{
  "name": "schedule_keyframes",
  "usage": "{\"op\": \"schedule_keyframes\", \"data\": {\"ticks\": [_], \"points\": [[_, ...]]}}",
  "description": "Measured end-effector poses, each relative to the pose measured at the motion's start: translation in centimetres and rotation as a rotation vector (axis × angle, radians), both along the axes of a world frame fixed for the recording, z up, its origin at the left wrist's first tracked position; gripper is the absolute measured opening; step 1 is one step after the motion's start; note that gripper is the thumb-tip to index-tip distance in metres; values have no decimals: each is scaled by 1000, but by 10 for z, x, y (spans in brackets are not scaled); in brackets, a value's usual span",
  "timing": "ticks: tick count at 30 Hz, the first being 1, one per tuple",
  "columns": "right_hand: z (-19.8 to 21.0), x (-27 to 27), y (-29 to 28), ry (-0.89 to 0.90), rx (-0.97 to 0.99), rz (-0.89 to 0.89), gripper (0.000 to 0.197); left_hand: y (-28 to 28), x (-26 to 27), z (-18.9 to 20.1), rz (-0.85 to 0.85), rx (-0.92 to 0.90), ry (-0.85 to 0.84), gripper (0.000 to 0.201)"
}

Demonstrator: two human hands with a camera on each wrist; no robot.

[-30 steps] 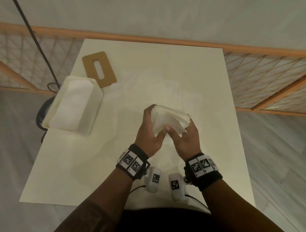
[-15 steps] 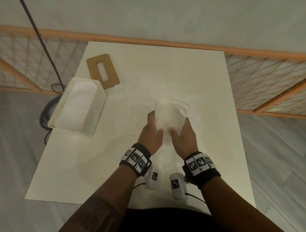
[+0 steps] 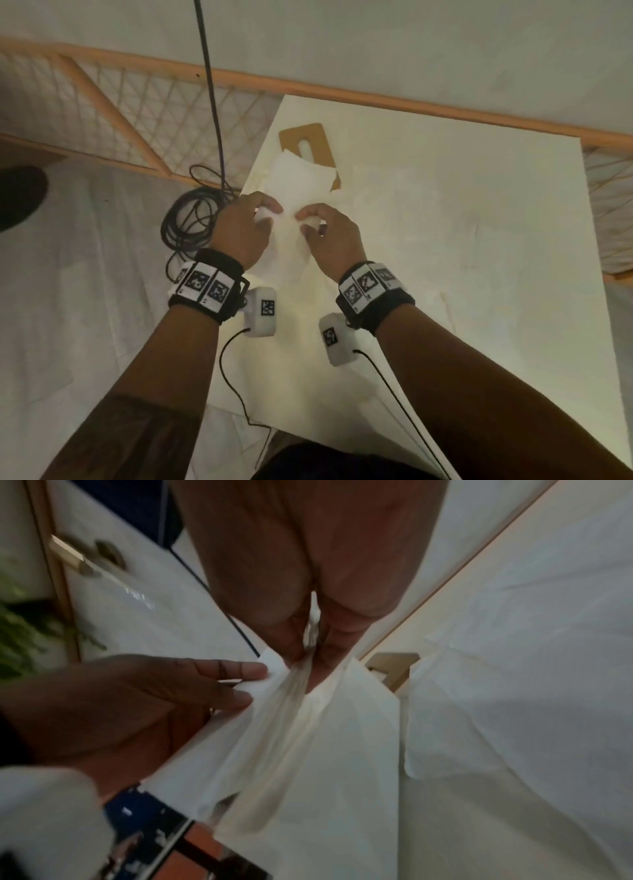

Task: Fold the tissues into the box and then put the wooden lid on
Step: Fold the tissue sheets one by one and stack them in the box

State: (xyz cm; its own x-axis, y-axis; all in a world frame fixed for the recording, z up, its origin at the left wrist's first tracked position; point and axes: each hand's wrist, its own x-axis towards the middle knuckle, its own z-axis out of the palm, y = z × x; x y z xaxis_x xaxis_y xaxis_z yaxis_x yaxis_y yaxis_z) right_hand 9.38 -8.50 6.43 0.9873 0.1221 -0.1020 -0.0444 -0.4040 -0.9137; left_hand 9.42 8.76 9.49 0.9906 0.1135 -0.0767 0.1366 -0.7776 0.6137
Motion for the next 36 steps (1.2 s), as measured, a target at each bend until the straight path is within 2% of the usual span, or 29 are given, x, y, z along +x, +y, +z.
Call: {"op": "schedule_keyframes", "data": {"ticks": [3, 5, 9, 12, 15, 17, 19, 21, 24, 27, 29, 31, 33, 34, 36], "points": [[-12, 19, 31, 55, -140, 116, 31, 32, 18, -19, -21, 8, 148, 53], [-15, 27, 42, 44, -235, 188, 40, 40, 25, -31, -50, 26, 217, 61], [-15, 30, 57, -34, -628, 358, 49, 39, 27, -45, -140, 216, 242, 63], [-15, 24, 65, -148, -889, 299, 54, 35, 25, -46, -185, 365, 258, 63], [-12, 29, 69, -281, -878, 199, 66, 29, 18, -43, -250, 568, 170, 64], [-14, 41, 68, -320, -868, 283, 74, 23, 16, -43, -291, 587, 196, 70], [-22, 53, 64, -179, -930, 440, 92, 18, 15, -45, -318, 579, 314, 79], [-32, 60, 60, -50, -1014, 522, 103, 17, 15, -51, -336, 575, 428, 87], [-38, 61, 63, 8, -1045, 558, 108, 23, 18, -59, -336, 542, 527, 93], [-34, 58, 64, 8, -937, 547, 103, 23, 21, -53, -345, 600, 532, 91], [-35, 54, 43, -89, -743, 402, 84, 16, 24, -45, -315, 656, 464, 84], [-41, 47, 0, -133, -529, 95, 55, 1, 22, -37, -240, 647, 252, 66], [-54, 44, -60, 5, -420, -243, 36, -23, 13, -33, -181, 471, -34, 48], [-62, 45, -91, 134, -425, -377, 35, -38, 7, -33, -195, 360, -134, 43], [-75, 52, -140, 389, -506, -523, 52, -71, -7, -38, -273, 175, -187, 38]]}}
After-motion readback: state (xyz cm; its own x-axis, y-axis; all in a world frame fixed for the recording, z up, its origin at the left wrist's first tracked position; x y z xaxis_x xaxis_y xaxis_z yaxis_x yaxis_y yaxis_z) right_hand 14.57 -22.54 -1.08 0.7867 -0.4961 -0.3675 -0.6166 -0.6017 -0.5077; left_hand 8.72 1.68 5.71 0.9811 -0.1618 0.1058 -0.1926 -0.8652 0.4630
